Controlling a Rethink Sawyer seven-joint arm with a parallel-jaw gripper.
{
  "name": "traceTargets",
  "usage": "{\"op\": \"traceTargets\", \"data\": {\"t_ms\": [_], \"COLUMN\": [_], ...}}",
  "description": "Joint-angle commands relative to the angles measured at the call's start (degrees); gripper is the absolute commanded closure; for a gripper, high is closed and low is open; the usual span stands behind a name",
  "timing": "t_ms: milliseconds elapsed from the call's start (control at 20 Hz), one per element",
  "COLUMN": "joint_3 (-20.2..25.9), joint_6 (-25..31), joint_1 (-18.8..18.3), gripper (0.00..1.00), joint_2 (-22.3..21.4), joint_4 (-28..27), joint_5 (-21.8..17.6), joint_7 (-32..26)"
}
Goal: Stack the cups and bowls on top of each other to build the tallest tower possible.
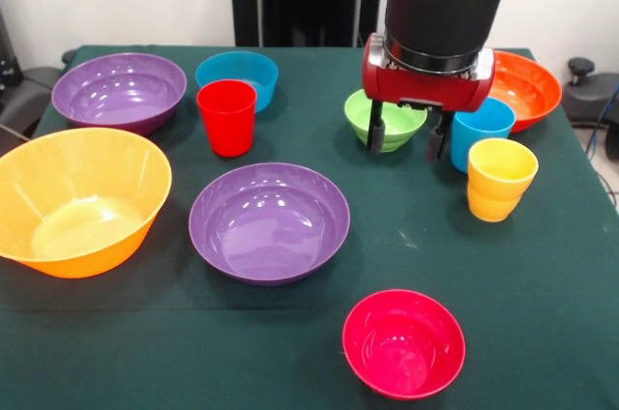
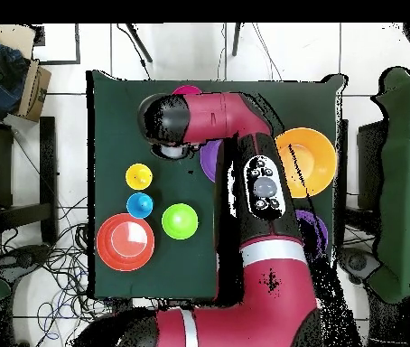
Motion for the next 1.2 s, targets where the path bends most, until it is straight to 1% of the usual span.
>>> {"op": "traceTargets", "data": {"t_ms": [50, 400, 650, 850, 1200], "joint_3": [1.48, 1.45, 1.60, 1.60, 1.74], "joint_6": [0.80, 1.60, 0.17, -0.20, -1.16], "joint_1": [0.47, 0.52, 0.28, 0.35, 0.30], "gripper": [0.00, 0.00, 0.00, 0.00, 0.00], "joint_2": [-0.08, -0.85, -2.02, -2.38, -3.26], "joint_4": [5.73, 6.97, 9.70, 10.22, 11.98], "joint_5": [-3.32, -3.89, -3.90, -4.92, -5.55], "joint_7": [-6.25, -7.51, -7.45, -8.28, -8.62]}}
